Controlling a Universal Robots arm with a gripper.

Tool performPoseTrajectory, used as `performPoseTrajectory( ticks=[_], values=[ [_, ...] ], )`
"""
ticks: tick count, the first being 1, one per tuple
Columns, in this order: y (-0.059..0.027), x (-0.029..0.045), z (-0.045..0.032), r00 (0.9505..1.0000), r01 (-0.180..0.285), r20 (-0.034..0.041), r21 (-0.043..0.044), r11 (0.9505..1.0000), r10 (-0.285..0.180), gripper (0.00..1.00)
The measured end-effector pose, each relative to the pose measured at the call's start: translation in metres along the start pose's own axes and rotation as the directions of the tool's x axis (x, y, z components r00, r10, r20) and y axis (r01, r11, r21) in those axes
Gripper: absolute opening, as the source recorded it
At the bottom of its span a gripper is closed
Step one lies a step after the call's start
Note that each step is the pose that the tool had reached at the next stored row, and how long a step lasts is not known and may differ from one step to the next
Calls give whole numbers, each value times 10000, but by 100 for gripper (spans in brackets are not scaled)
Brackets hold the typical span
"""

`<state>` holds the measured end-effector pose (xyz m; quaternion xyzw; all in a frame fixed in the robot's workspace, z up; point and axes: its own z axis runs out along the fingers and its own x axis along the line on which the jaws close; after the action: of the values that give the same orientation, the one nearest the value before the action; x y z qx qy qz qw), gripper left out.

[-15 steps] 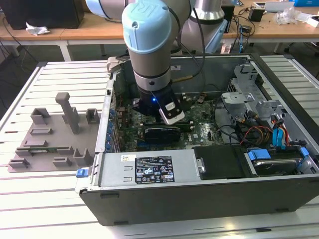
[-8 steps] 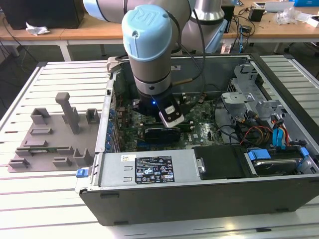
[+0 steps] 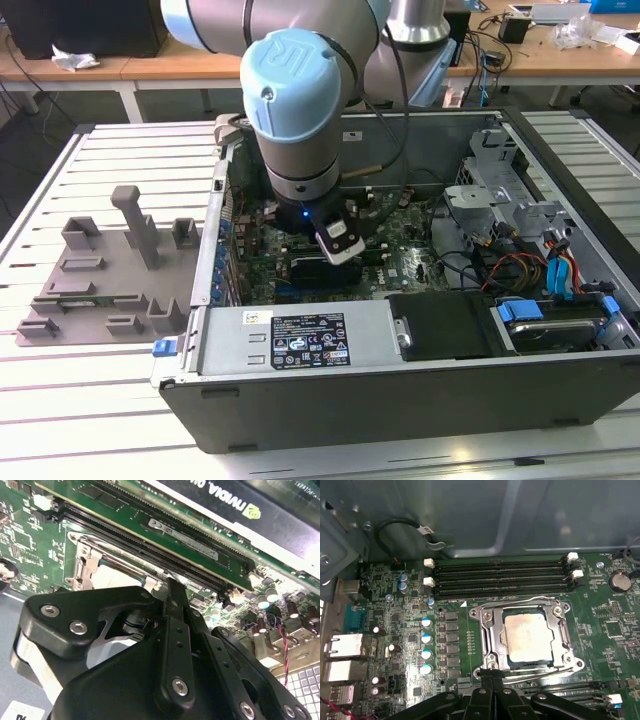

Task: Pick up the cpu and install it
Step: 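Install the second cpu locking lever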

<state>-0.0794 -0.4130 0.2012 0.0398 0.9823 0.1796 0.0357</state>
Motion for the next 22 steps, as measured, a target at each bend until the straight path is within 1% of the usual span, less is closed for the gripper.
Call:
performPoseTrajectory(
  ticks=[2, 5, 7, 9, 11, 13, 19, 21, 22],
  values=[
    [-19, 4, 2, 10000, -6, -2, -45, 10000, 6, 11],
    [-39, 18, 42, 10000, -9, -8, -112, 9999, 9, 11],
    [-47, 29, 59, 10000, -15, -14, -179, 9998, 15, 11],
    [-52, 39, 72, 10000, -24, -18, -275, 9996, 23, 11],
    [-57, 48, 85, 10000, -29, -21, -339, 9994, 28, 11],
    [-64, 57, 100, 10000, -34, -25, -383, 9993, 33, 11],
    [-65, 66, 109, 10000, -35, -26, -396, 9992, 34, 11],
    [-54, 64, 85, 10000, -35, -23, -401, 9992, 34, 11],
    [-44, 63, 55, 10000, -36, -26, -395, 9992, 35, 11]
  ],
)
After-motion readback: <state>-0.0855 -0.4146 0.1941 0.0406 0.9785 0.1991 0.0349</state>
